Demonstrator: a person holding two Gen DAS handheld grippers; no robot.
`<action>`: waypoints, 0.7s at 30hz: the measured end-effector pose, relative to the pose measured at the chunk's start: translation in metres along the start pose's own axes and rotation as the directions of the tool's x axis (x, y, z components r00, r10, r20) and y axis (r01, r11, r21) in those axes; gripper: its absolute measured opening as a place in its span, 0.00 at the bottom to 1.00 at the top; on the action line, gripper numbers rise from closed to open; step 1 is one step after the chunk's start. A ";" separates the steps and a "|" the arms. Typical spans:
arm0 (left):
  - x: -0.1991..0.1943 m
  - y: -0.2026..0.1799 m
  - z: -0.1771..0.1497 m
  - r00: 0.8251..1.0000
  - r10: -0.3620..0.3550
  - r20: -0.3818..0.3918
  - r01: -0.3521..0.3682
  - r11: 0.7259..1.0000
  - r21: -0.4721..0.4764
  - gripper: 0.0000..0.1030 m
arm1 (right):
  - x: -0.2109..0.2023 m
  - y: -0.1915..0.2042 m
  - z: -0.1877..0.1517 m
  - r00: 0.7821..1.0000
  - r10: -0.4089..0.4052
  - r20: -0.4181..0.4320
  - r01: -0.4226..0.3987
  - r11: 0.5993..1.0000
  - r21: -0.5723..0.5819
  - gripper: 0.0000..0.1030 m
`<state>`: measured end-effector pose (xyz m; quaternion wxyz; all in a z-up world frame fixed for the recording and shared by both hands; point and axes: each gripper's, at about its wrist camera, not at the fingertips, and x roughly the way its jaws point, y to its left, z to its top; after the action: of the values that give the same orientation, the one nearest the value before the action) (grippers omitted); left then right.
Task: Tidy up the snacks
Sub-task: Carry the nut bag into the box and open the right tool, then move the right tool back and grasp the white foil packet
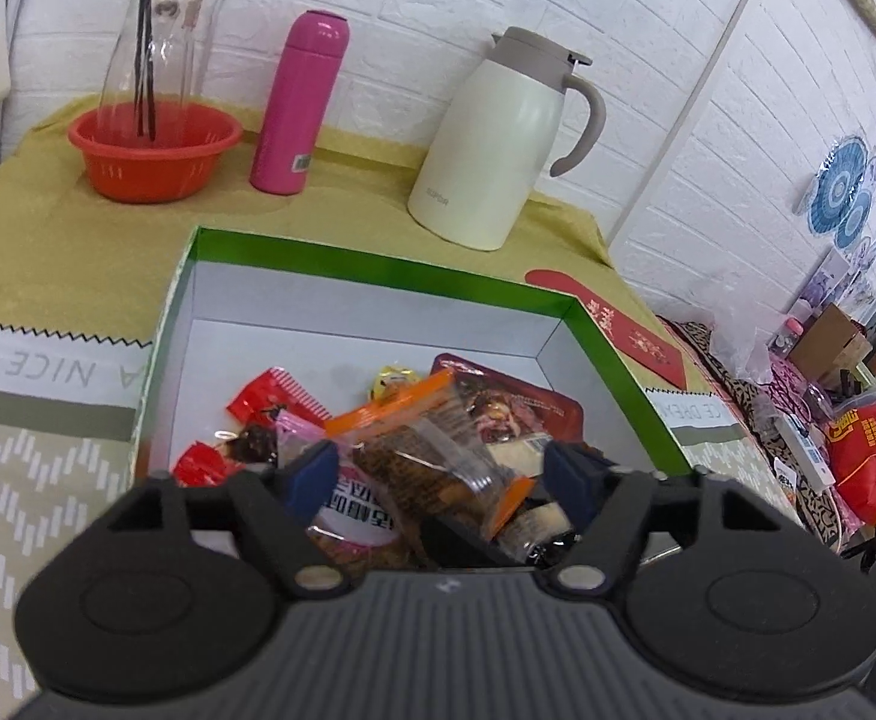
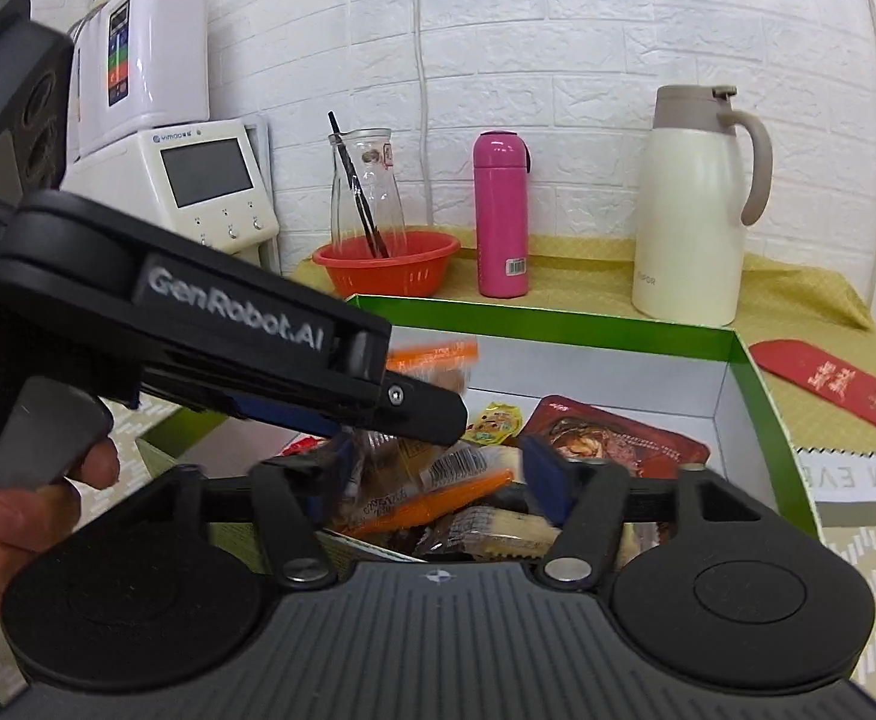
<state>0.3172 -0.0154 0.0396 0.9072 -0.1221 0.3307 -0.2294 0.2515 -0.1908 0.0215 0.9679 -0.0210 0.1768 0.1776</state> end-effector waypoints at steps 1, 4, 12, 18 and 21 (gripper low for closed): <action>-0.005 0.000 -0.001 1.000 0.006 0.030 -0.006 1.000 -0.005 0.92 | -0.002 0.001 0.000 1.000 -0.014 0.011 0.014 1.000 -0.009 1.00; -0.016 -0.004 -0.002 0.992 0.055 0.110 -0.055 0.998 -0.003 0.92 | -0.007 0.000 0.000 1.000 -0.018 0.014 0.018 1.000 -0.018 1.00; -0.029 -0.005 -0.006 0.985 0.139 0.107 -0.140 0.990 0.002 0.92 | -0.016 0.001 -0.002 0.999 -0.038 0.000 0.038 0.999 -0.014 1.00; -0.052 -0.016 -0.014 0.977 0.163 0.136 -0.169 0.985 0.032 0.92 | -0.040 0.006 0.004 0.999 -0.047 0.016 0.048 0.998 -0.042 1.00; -0.069 -0.024 -0.019 0.974 0.167 0.152 -0.174 0.984 0.039 0.92 | -0.059 0.009 0.006 0.998 -0.062 0.018 0.063 0.997 -0.054 1.00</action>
<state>0.2500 -0.0037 0.0715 0.9485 -0.0862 0.2655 -0.1495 0.1990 -0.2013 0.0476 0.9735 -0.0513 0.1631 0.1520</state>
